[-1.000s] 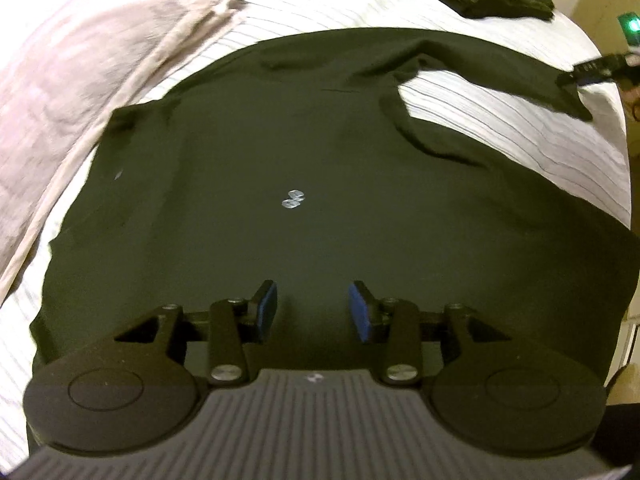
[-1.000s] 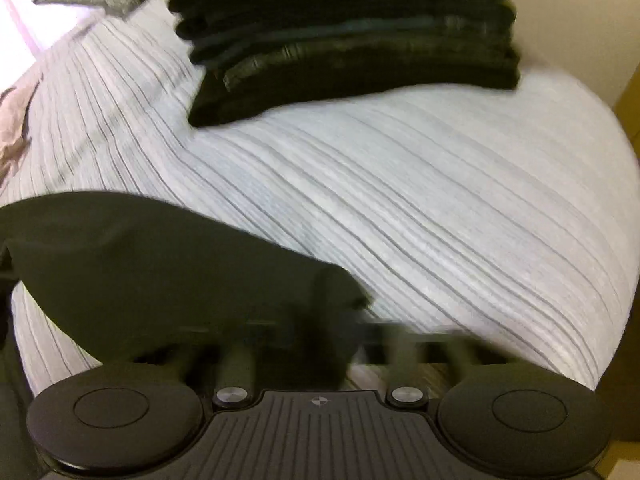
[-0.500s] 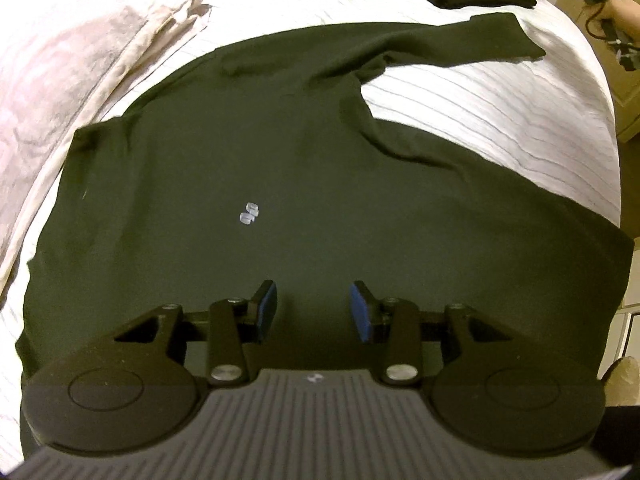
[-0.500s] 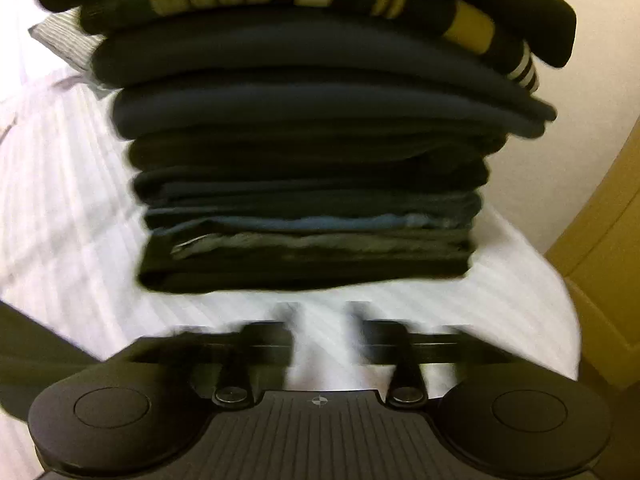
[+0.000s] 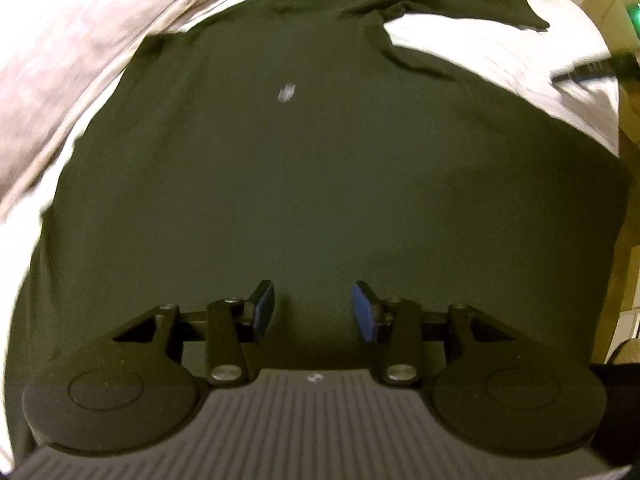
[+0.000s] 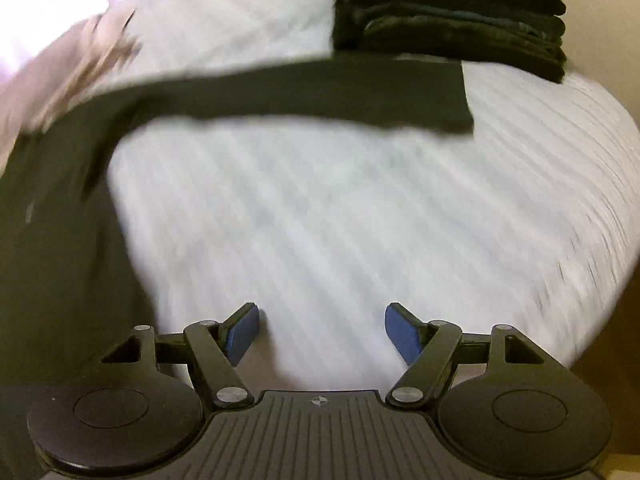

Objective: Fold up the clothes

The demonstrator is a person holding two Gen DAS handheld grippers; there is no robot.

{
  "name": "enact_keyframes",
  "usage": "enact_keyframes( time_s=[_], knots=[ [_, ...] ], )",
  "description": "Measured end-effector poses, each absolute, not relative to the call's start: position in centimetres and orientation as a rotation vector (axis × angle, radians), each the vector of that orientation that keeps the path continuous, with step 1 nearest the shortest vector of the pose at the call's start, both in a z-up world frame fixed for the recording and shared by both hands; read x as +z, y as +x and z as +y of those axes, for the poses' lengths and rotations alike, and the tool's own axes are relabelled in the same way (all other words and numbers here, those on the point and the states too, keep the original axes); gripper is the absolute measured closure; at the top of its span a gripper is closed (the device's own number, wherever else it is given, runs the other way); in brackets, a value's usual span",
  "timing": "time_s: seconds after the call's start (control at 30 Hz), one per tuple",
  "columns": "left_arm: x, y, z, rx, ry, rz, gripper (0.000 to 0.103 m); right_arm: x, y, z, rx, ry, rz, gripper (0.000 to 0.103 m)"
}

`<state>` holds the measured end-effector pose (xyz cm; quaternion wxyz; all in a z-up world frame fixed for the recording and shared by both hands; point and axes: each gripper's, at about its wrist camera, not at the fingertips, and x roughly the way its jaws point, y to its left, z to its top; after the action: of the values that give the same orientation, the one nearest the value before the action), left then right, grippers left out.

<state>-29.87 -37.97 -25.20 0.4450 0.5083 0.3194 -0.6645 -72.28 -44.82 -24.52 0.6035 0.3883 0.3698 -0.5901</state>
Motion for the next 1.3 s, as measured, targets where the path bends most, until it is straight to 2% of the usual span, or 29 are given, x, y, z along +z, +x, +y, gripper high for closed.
enact_keyframes(
  time_s=[0.3,0.4,0.73,0.77,0.8,0.83,0.87,1.1,1.3],
  knots=[
    [-24.3,-24.5,-21.7,-1.555,1.148,0.890,0.062,-21.1,-66.7,-33.6,-1.309,0.752,0.931,0.030],
    [-24.4,-23.9,-17.7,-1.535,1.077,0.980,0.059,-21.0,-64.0,-31.5,-1.237,0.727,0.968,0.030],
    [-29.0,-25.8,-15.9,-1.484,0.815,1.281,0.061,-23.2,-63.2,-31.6,-1.186,0.699,1.037,0.030],
    [-29.5,-26.1,-16.0,-1.472,0.807,1.289,0.063,-23.3,-63.7,-31.8,-1.194,0.705,1.037,0.030],
    [-29.7,-26.3,-16.0,-1.459,0.805,1.289,0.070,-23.3,-64.2,-32.2,-1.204,0.711,1.034,0.030],
    [-30.0,-26.6,-16.1,-1.447,0.803,1.288,0.081,-23.3,-64.7,-32.4,-1.215,0.714,1.031,0.030],
    [-30.1,-26.8,-16.2,-1.440,0.806,1.293,0.103,-23.2,-65.0,-32.6,-1.224,0.715,1.028,0.030],
    [-23.1,-23.7,-11.7,-1.351,0.812,1.176,0.103,-22.5,-66.4,-34.0,-1.215,0.734,0.980,0.030],
    [-23.9,-20.8,-11.0,-1.228,0.823,1.233,0.103,-24.2,-66.6,-35.0,-1.188,0.779,0.972,0.030]
  ],
)
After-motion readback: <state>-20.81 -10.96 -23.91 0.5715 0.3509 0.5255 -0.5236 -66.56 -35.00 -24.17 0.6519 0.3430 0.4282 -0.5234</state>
